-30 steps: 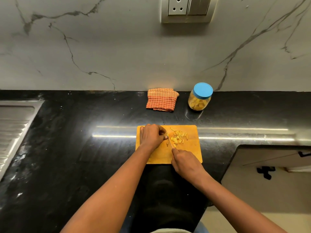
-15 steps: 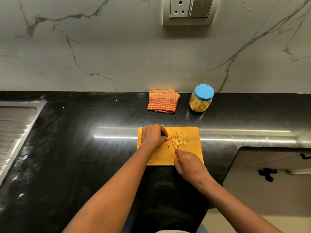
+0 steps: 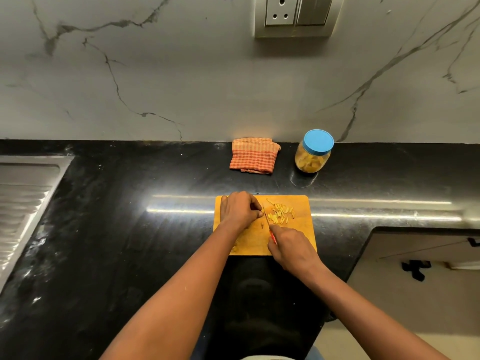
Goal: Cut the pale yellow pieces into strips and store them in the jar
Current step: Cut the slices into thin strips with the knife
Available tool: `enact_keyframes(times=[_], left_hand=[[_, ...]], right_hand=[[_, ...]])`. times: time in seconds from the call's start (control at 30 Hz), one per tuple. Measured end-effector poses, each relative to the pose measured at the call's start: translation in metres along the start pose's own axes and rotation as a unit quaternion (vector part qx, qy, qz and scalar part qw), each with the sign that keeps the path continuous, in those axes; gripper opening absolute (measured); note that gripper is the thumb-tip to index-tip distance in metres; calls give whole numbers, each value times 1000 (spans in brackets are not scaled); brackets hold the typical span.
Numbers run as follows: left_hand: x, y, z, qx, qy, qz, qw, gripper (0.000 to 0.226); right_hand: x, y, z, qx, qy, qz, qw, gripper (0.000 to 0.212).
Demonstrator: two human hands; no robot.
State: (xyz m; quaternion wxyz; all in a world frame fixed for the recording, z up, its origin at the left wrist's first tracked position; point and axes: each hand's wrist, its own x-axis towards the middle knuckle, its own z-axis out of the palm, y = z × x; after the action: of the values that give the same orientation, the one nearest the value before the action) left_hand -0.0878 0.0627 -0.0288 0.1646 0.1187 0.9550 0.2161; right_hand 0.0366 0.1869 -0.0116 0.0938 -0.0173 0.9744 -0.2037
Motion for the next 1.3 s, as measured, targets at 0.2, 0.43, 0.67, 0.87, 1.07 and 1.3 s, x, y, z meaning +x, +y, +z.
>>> enact_keyframes(times=[0.2, 0.43, 0.67, 0.87, 1.07, 1.3], left_hand=[[-1, 0, -1, -4, -4, 0, 1000, 13], [-1, 1, -2, 0, -7, 3, 1000, 13], [-1, 0, -2, 13, -2, 15, 1000, 22], [0, 2, -3, 24, 3, 11, 1000, 18], [-3, 4, -1, 34, 10, 52, 998, 18], [-5, 7, 4, 8, 16, 48, 999, 16]], right_hand=[[-1, 2, 3, -2, -3, 9, 1000, 43], [-4, 3, 2, 5, 4, 16, 1000, 42], [-4, 3, 4, 16, 8, 23, 1000, 46], [-8, 7, 1, 40, 34, 39, 998, 44], [-11, 14, -2, 49, 36, 42, 997, 45], [-11, 12, -2, 50, 26, 22, 998, 44]])
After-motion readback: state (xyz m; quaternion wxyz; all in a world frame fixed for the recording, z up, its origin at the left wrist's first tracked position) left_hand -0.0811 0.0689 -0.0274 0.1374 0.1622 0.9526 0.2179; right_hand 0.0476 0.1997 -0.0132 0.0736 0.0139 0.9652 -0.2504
